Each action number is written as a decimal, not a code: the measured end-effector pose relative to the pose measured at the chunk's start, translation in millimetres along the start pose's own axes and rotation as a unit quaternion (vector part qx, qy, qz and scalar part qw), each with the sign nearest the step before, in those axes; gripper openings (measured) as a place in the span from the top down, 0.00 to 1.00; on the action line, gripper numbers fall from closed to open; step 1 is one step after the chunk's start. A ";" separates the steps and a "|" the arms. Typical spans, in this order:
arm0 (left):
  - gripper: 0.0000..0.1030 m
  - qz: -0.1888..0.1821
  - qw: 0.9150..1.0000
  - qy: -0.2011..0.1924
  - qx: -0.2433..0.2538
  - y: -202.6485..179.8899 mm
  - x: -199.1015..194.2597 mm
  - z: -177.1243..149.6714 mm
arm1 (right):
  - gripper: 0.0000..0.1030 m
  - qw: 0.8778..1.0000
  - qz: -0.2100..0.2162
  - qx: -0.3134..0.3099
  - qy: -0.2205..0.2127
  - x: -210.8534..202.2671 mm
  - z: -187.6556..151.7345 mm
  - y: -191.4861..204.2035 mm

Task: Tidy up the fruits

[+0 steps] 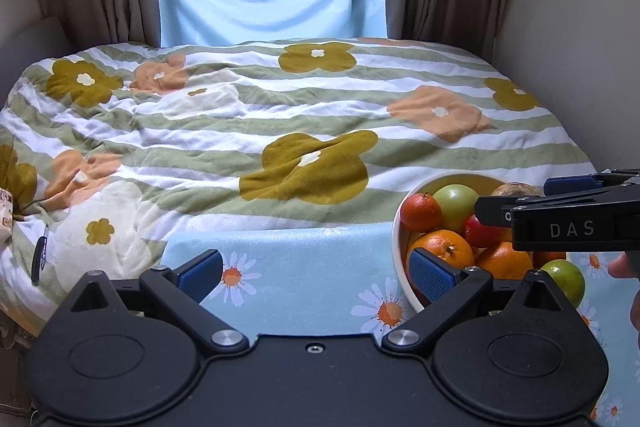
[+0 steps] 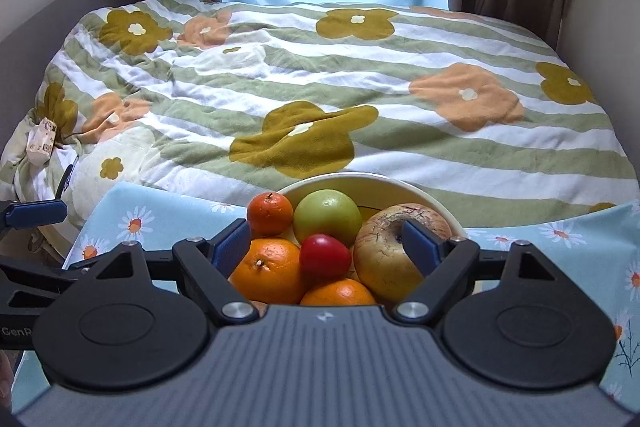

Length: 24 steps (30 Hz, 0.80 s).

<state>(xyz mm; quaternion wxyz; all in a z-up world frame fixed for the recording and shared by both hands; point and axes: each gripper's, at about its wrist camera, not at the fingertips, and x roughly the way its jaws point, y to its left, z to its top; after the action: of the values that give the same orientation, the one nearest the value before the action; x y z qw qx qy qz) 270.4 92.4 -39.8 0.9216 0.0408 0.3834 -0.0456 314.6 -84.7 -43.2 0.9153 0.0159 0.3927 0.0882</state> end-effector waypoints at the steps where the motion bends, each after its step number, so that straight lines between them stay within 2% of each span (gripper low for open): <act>1: 0.02 0.002 1.000 -0.004 0.000 -1.4 -4.7 0.7 | 0.05 1.000 0.000 0.000 -0.004 -5.3 0.6 -0.8; 6: 0.02 0.004 1.000 -0.029 -0.004 -13.6 -36.5 3.5 | 0.05 1.000 -0.002 0.001 -0.028 -41.1 0.4 -8.0; 12: 0.02 0.016 0.998 -0.068 -0.002 -39.2 -86.0 -0.1 | 0.05 0.998 -0.004 -0.002 -0.063 -104.3 -10.7 -24.2; 15: 0.02 0.013 0.996 -0.086 -0.008 -50.9 -114.2 -7.2 | 0.05 0.997 -0.011 -0.009 -0.075 -137.4 -22.4 -32.9; 17: 0.02 0.013 0.995 -0.095 -0.010 -59.1 -131.9 -13.7 | 0.00 0.996 -0.017 -0.008 -0.083 -159.4 -32.1 -39.5; 24: 0.02 0.022 0.993 -0.114 -0.010 -84.8 -185.0 -46.8 | 0.00 0.995 -0.038 -0.013 -0.095 -225.2 -75.8 -57.4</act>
<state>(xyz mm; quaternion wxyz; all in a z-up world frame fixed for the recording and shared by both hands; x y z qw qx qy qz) 97.8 23.1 55.3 0.9605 0.0344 0.2749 -0.0263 116.2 -183.3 60.1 0.9514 -0.0025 0.3028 0.0562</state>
